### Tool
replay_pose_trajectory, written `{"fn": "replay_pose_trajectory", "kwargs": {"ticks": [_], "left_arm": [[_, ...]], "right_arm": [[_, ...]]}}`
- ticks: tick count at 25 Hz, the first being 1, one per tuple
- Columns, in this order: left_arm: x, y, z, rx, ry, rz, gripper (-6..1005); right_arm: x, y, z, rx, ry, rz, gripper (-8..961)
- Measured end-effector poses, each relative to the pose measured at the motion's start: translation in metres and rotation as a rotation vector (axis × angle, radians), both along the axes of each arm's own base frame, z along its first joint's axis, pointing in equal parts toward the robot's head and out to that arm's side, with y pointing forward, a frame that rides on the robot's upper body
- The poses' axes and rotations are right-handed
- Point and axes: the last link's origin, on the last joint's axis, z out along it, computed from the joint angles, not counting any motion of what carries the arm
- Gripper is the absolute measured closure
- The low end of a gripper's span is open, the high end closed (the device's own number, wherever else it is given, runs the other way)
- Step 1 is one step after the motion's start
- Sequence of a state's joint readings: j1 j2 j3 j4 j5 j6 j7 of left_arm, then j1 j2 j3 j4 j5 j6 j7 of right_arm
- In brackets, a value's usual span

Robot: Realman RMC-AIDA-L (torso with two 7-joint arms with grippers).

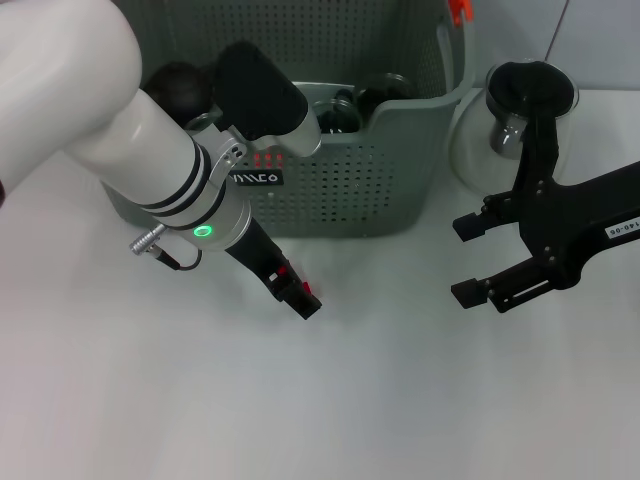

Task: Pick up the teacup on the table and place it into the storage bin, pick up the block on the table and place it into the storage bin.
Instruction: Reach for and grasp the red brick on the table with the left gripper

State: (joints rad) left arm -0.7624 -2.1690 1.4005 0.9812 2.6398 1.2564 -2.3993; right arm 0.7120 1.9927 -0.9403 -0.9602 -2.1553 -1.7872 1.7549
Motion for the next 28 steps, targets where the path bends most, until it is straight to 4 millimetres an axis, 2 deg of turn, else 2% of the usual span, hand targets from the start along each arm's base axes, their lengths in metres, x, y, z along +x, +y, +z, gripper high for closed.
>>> {"fn": "replay_pose_trajectory", "kwargs": {"ticks": [28], "left_arm": [[0.0005, -0.0013, -0.0004, -0.011, -0.001, 0.001, 157]], "right_arm": [[-0.0004, 0.0004, -0.0003, -0.004, -0.009, 0.002, 25]]}}
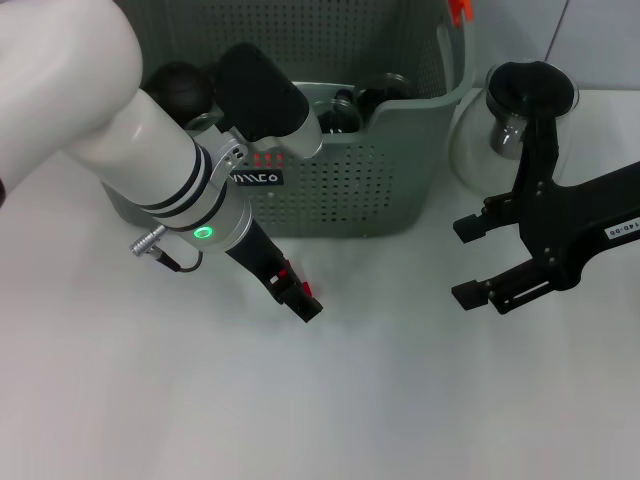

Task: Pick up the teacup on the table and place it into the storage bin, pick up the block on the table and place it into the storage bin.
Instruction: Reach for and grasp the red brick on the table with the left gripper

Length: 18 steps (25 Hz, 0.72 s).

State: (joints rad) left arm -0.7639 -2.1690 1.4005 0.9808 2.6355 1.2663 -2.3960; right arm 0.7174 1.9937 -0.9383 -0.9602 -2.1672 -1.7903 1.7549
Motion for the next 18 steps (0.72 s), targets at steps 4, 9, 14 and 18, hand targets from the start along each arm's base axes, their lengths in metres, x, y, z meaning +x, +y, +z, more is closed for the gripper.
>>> {"fn": "replay_pose_trajectory", "kwargs": {"ticks": [4, 9, 14, 18], "left_arm": [[0.0004, -0.0002, 0.0002, -0.002, 0.001, 0.000, 159], [0.0009, 0.0000, 0.0004, -0.003, 0.004, -0.002, 161], [0.0007, -0.0003, 0.0003, -0.006, 0.006, -0.001, 164], [0.0003, -0.0002, 0.0006, -0.006, 0.007, -0.001, 166]], "right_arm": [[-0.0008, 0.0000, -0.0001, -0.002, 0.000, 0.002, 25], [-0.0008, 0.0002, -0.0003, -0.001, -0.001, 0.002, 25], [-0.0013, 0.0007, -0.0005, 0.000, -0.001, 0.002, 26], [-0.0008, 0.0006, -0.0008, -0.001, -0.001, 0.000, 26]]}}
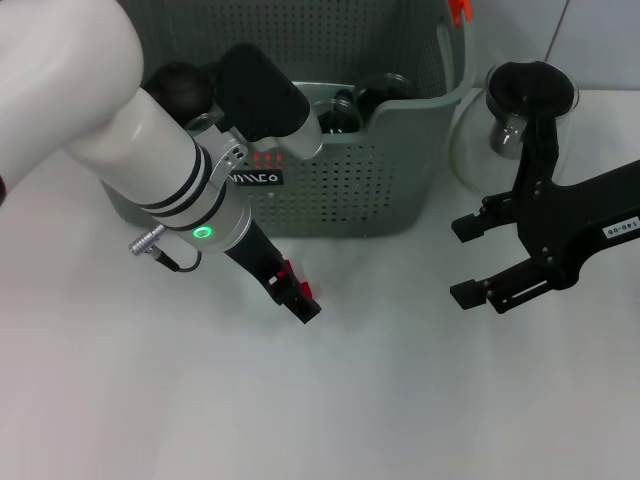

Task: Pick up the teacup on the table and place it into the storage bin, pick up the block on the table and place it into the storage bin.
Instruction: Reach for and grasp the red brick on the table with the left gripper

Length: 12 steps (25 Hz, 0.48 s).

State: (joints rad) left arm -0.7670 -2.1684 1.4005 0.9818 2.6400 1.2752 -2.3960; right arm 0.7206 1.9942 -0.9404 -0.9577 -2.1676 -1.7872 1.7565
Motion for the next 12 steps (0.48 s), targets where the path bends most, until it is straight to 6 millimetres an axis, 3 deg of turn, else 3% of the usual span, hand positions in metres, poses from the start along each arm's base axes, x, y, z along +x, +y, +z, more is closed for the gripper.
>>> {"fn": "replay_pose_trajectory", "kwargs": {"ticks": [12], "left_arm": [[0.0024, 0.0010, 0.0008, 0.004, -0.012, 0.002, 172]], "right_arm": [[0.0017, -0.0006, -0.0009, -0.006, 0.001, -0.007, 26]]}}
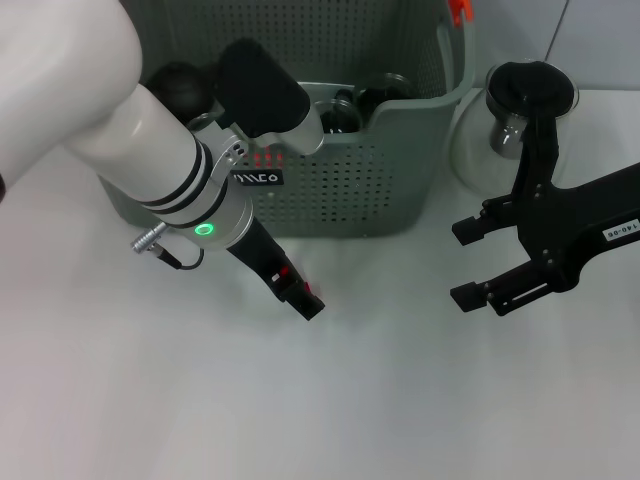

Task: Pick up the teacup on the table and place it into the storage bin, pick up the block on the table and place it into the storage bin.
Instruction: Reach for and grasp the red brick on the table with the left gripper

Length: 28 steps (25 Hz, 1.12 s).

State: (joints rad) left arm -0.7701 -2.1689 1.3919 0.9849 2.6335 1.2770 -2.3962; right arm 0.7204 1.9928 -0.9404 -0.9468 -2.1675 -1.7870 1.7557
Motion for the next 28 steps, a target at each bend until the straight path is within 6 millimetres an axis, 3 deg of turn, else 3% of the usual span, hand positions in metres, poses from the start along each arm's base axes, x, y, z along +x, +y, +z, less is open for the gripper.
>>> {"fn": "replay_pose_trajectory", "kwargs": {"ticks": [28], "left_arm": [[-0.006, 0.005, -0.011, 0.036, 0.015, -0.016, 187]], "right_arm": [[0.001, -0.002, -0.002, -0.011, 0.004, -0.003, 27]]}}
